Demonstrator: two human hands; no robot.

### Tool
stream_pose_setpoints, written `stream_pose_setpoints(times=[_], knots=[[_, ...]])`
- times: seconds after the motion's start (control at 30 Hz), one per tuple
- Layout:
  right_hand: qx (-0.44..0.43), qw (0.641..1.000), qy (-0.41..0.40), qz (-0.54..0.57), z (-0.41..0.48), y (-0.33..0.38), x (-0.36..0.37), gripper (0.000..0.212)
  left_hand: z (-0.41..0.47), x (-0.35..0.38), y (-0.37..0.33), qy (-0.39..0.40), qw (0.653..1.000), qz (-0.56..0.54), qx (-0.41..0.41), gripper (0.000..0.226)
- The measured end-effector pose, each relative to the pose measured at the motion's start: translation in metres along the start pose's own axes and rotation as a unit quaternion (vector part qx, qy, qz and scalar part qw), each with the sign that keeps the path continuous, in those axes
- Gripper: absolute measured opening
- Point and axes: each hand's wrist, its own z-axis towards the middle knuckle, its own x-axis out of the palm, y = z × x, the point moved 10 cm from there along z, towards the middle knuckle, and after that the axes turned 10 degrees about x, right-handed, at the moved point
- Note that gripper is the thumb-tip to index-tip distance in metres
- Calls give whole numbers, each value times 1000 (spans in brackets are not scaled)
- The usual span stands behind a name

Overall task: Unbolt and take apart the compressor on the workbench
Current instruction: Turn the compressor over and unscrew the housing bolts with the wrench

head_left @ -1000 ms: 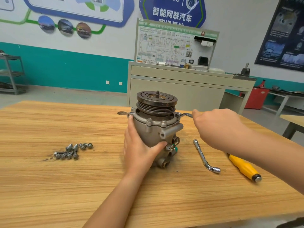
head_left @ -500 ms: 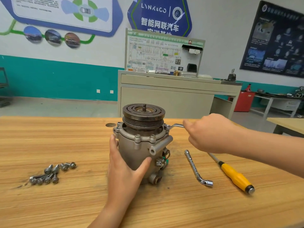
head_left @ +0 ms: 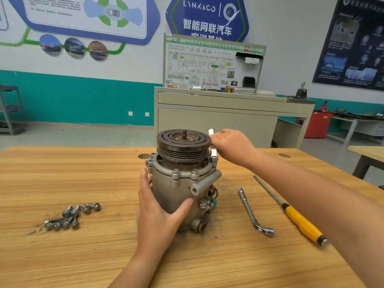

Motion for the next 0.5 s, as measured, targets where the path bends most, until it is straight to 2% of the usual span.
stream_pose_setpoints(times=[0.07, 0.13, 0.2, 0.23, 0.37, 0.5], knots=[[103, 991, -53, 67, -12, -32, -18, 24, 0, 1, 2, 4, 1000, 2, 3, 114], [213, 950, -82, 212, -34, -64, -33, 21, 0, 2, 5, 8, 1000, -3, -2, 112], [251, 908, -88, 323, -56, -78, -44, 17, 1, 4, 8, 10, 1000, -9, -10, 110], [248, 909, -66, 330, -64, -77, -47, 18, 1, 5, 9, 12, 1000, -9, -14, 111], [183, 969, 91, 139, -85, -47, -41, 26, 1, 6, 9, 15, 1000, -6, -16, 110], [151, 972, 180, 2, -91, -21, -33, 35, 0, 5, 9, 15, 1000, -5, -16, 109]])
